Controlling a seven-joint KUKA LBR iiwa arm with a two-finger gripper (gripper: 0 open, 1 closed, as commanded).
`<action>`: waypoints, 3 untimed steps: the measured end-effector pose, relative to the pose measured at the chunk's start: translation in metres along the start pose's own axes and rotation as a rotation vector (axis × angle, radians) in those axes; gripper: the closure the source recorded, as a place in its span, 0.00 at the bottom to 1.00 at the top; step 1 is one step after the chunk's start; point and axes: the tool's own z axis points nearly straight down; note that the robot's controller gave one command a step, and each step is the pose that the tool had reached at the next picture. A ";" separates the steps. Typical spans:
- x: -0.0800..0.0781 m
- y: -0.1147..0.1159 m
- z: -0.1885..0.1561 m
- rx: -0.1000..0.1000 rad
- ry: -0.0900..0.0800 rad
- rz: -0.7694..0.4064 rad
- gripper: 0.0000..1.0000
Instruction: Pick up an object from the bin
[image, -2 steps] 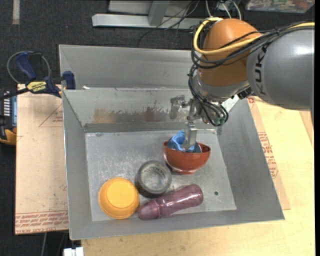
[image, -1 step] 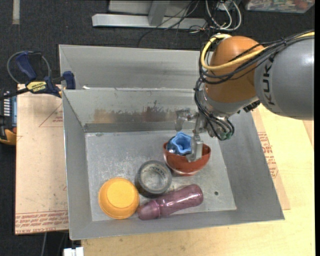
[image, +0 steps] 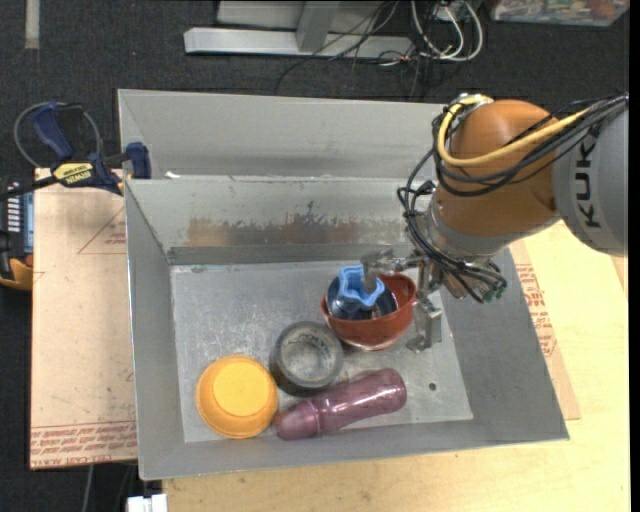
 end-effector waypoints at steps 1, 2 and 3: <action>-0.037 0.017 0.069 0.000 0.008 0.329 0.00; -0.024 0.000 0.042 0.004 -0.007 0.064 1.00; -0.023 0.000 0.042 0.004 -0.007 0.064 1.00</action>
Offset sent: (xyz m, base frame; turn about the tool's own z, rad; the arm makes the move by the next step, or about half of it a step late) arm 0.0209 0.0104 -0.0414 0.0605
